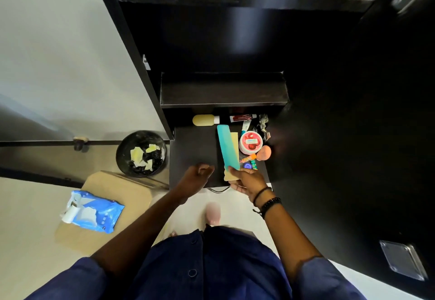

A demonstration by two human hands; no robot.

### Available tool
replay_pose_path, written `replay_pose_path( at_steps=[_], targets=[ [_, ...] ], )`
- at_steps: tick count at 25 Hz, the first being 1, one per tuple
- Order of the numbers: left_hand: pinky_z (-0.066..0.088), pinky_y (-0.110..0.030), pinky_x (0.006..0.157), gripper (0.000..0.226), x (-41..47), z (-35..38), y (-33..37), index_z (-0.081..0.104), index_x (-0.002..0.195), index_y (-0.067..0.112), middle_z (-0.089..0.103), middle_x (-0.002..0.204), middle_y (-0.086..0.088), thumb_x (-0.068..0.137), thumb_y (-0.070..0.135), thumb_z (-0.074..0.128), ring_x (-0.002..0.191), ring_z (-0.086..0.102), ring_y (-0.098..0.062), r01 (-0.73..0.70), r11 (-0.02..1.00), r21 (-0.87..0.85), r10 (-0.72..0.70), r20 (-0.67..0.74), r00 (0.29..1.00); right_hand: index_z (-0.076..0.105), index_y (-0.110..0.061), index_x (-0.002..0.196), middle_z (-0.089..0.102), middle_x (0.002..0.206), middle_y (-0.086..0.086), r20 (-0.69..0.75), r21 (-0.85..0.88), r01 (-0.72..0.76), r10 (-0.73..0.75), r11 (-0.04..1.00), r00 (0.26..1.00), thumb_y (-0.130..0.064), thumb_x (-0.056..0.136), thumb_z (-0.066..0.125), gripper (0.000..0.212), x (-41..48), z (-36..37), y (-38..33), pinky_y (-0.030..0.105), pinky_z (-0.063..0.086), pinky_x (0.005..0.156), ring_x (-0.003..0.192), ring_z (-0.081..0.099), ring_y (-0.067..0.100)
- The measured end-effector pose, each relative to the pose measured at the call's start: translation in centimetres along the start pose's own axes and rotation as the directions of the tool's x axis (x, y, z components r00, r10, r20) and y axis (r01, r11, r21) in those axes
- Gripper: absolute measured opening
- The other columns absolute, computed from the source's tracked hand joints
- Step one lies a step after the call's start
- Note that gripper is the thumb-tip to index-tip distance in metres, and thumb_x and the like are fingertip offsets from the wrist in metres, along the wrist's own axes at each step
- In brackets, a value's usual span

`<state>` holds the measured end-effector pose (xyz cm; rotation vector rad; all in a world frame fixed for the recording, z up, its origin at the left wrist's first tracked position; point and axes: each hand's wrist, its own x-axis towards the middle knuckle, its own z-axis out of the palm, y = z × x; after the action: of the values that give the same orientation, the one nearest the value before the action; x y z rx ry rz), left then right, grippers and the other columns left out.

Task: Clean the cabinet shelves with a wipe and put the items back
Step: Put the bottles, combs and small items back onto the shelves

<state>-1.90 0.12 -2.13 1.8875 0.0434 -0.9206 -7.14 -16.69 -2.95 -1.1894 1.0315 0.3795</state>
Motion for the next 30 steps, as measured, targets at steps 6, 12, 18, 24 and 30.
replay_pose_path(
  at_steps=[6,12,18,24,30],
  targets=[
    [0.056,-0.039,0.084,0.035,-0.7,-0.6,3.1,0.059,0.11,0.018,0.066,0.107,-0.002,0.092,0.047,0.053,0.099,0.065,-0.018,0.029,0.964,-0.264,-0.03,0.002,1.0,0.066,-0.011,0.114,0.073,0.1,0.0,0.288,-0.193,0.053,0.005,0.98,0.957,-0.019,0.083,0.07,0.032,-6.1,-4.4,-2.0,0.027,0.06,0.071,0.084,0.071,0.013],
    [0.061,-0.032,0.067,0.026,-2.2,-2.6,6.4,0.057,0.116,0.017,0.07,0.108,-0.006,0.094,0.029,0.056,0.09,0.072,-0.021,-0.055,0.871,-0.488,0.041,-0.039,0.998,0.066,-0.016,0.115,0.069,0.116,0.002,0.414,-0.322,0.23,-0.082,0.919,0.907,-0.017,0.079,0.072,0.037,-8.2,-5.4,-4.4,0.034,0.058,0.081,0.101,0.069,0.025],
    [0.061,-0.032,0.069,0.014,-4.8,-5.4,9.1,0.055,0.108,0.017,0.072,0.101,-0.012,0.097,0.024,0.052,0.09,0.072,-0.024,-0.145,0.796,-0.588,0.131,-0.067,0.989,0.064,-0.012,0.115,0.068,0.114,0.015,0.255,0.054,0.328,-0.331,0.943,0.909,-0.017,0.082,0.065,0.034,-9.4,-5.2,-6.2,0.031,0.061,0.065,0.092,0.071,0.027],
    [0.061,-0.031,0.066,0.021,-6.7,-6.0,10.7,0.058,0.11,0.014,0.073,0.098,-0.014,0.093,0.027,0.056,0.086,0.073,-0.025,-0.209,0.825,-0.525,0.198,-0.077,0.977,0.063,-0.009,0.115,0.07,0.107,0.014,0.26,0.007,0.497,-0.482,0.867,0.837,-0.012,0.091,0.056,0.025,-10.8,-3.8,-8.7,0.018,0.056,0.058,0.089,0.07,0.022],
    [0.061,-0.037,0.074,0.026,-8.0,-5.9,12.6,0.058,0.115,0.016,0.073,0.103,-0.01,0.091,0.027,0.059,0.093,0.072,-0.025,-0.287,0.778,-0.559,0.272,-0.112,0.956,0.065,-0.02,0.111,0.07,0.107,0.004,0.289,-0.09,0.555,-0.511,0.827,0.809,-0.015,0.092,0.056,0.022,-12.2,-2.5,-9.5,0.025,0.058,0.07,0.096,0.068,0.015]
  ],
)
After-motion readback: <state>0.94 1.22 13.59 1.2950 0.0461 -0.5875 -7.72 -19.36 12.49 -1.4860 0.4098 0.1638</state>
